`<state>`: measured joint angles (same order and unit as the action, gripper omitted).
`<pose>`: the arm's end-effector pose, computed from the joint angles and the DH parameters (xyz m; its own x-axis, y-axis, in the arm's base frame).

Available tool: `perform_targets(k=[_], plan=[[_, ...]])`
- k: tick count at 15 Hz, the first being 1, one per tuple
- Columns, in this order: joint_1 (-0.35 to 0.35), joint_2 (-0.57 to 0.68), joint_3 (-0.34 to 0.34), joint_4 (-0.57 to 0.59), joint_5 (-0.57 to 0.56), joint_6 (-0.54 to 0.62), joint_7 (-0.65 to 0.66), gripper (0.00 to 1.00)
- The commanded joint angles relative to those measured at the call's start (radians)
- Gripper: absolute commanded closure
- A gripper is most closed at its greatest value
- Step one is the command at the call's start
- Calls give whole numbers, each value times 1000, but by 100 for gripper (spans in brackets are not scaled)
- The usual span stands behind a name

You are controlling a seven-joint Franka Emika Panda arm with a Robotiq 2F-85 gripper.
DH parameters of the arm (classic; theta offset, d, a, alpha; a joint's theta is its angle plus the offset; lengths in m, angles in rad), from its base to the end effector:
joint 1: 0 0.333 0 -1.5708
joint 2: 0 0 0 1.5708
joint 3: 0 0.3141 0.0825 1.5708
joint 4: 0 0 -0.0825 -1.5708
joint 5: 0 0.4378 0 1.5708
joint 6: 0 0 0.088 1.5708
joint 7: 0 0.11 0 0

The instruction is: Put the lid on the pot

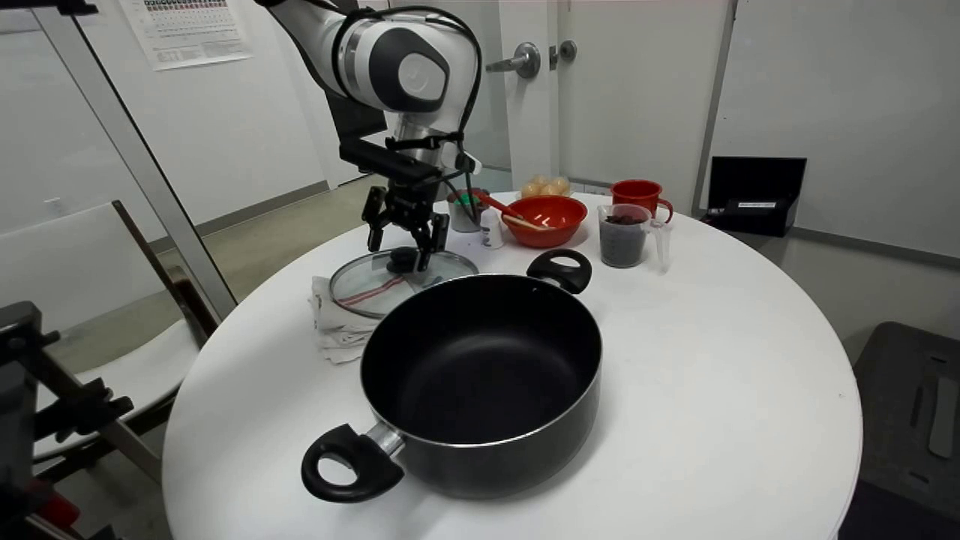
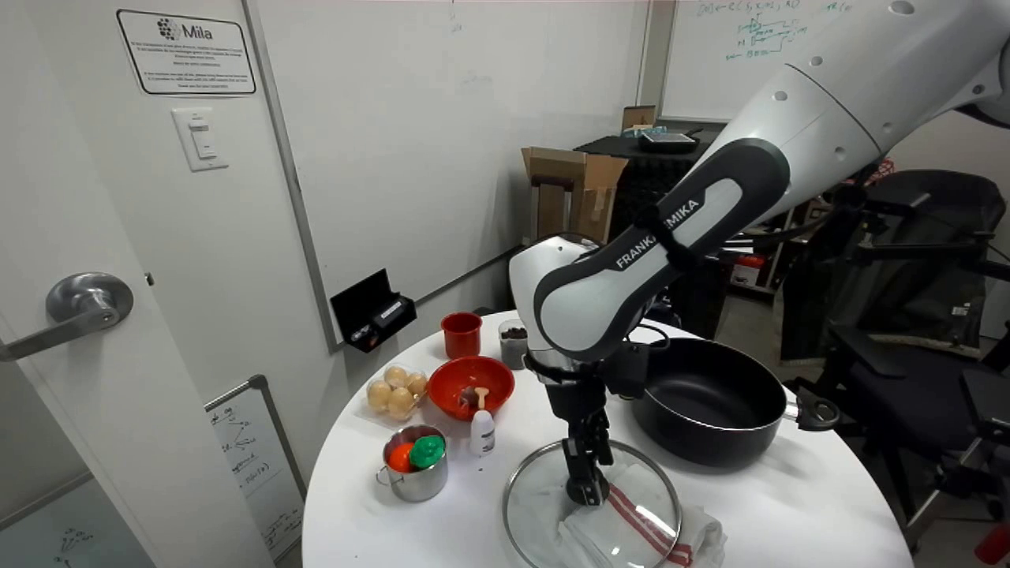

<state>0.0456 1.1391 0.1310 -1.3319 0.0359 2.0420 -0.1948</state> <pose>0.6839 0.1152 -0.0337 0.8717 0.3130 -0.3771 0.2449 -0.9447 -0.2179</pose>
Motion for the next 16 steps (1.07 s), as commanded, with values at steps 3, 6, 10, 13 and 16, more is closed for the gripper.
perform_targets(k=[3, 6, 10, 13, 16], plan=[[20, 15, -20, 34, -5, -7, 49, 0], [24, 18, -22, 42, -7, 1, 53, 0], [29, 21, -24, 49, -8, 4, 58, 0], [31, 22, -25, 52, -8, 5, 58, 0], [34, 22, -27, 56, -10, 6, 58, 4]])
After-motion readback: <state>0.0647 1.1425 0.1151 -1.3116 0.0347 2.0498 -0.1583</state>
